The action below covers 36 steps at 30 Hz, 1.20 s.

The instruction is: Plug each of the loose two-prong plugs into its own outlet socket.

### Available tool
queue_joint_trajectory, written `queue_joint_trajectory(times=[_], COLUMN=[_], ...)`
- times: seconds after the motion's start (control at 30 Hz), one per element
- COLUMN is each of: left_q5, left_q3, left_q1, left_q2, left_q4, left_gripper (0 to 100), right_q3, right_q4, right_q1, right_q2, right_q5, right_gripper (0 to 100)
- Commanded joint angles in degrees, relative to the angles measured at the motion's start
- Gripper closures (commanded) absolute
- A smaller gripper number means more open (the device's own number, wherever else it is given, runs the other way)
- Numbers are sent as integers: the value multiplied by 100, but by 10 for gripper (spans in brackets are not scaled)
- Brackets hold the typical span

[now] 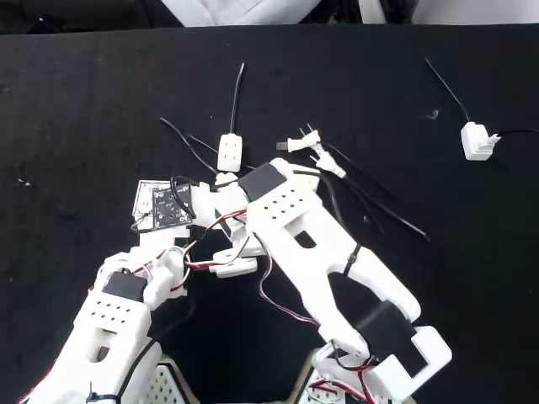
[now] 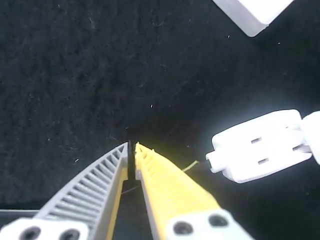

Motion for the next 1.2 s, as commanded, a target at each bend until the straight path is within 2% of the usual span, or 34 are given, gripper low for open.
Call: queue_joint_trajectory(times=[0.0,0.23,1.0,1.17], left_q5=[-44,-44,-44,-44], left_q3=[-84,-92,-92,-92], left_q1=[-4,-4,4,4], left_q2=[-97,-97,-97,-97], left_q4=[-70,-70,-70,-70], left_gripper=[963,963,963,963], right_q3=[40,40,101,110], right_q4=[88,88,132,0], right_q1=[-53,-53,-53,-53], right_q2=[-215,-215,-215,-215], right_q5=[-387,-668,-695,-932], right_gripper=[988,988,988,988])
